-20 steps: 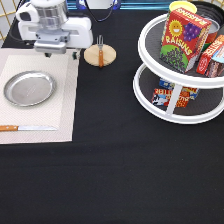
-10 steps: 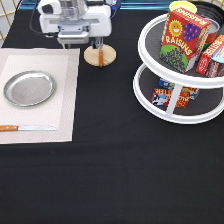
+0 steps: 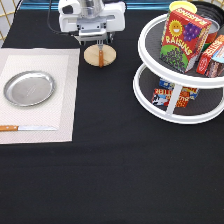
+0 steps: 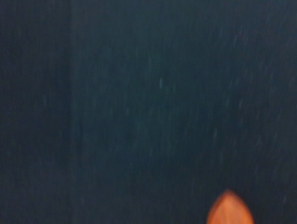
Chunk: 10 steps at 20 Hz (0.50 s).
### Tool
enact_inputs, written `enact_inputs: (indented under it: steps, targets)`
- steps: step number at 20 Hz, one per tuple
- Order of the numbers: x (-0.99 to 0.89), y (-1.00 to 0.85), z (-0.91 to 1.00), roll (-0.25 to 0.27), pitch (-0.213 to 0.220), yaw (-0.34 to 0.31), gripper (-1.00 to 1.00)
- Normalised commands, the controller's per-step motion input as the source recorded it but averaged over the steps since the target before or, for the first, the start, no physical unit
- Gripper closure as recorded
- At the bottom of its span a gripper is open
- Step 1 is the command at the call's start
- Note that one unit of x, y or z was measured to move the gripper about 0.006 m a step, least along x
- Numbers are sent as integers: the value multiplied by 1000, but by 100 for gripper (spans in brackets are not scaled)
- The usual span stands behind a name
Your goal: Arrange plate and fork
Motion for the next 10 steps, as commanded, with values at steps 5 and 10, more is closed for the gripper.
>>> enact_inputs:
  steps: [5,10]
  targets:
    - [-471,22,-497,-50,-81,1,-100]
    - [-35,234,-300,-88,-63,48,-100]
